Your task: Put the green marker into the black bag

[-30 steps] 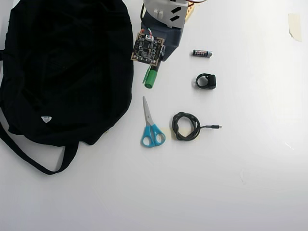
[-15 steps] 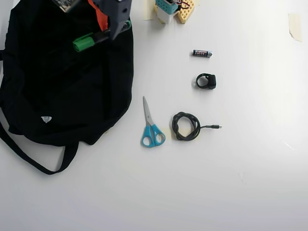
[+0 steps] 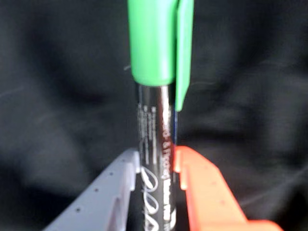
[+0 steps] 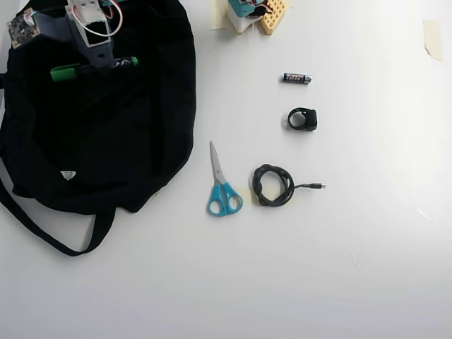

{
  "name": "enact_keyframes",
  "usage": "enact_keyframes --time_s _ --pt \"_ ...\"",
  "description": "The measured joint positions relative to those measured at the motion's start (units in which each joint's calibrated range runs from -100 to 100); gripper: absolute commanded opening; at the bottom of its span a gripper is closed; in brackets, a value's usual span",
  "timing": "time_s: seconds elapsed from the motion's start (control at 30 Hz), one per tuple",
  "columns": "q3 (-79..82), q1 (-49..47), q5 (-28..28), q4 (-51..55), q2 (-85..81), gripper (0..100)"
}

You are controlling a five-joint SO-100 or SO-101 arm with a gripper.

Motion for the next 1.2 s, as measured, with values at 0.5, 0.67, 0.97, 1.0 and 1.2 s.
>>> enact_keyframes --time_s 0.5,0.67,0.97,1.0,1.2 --pt "-0.1 5.7 -0.1 -2.5 8.3 23" --pt "-0.1 -0.4 -0.1 5.6 2.1 23" --pt "-0.1 -41.9 -0.2 10.7 -24.8 2" --pt "-0.2 -46.2 -0.2 10.7 -27.1 2" --pt "7.9 -55.3 -0.3 12.1 -37.7 2"
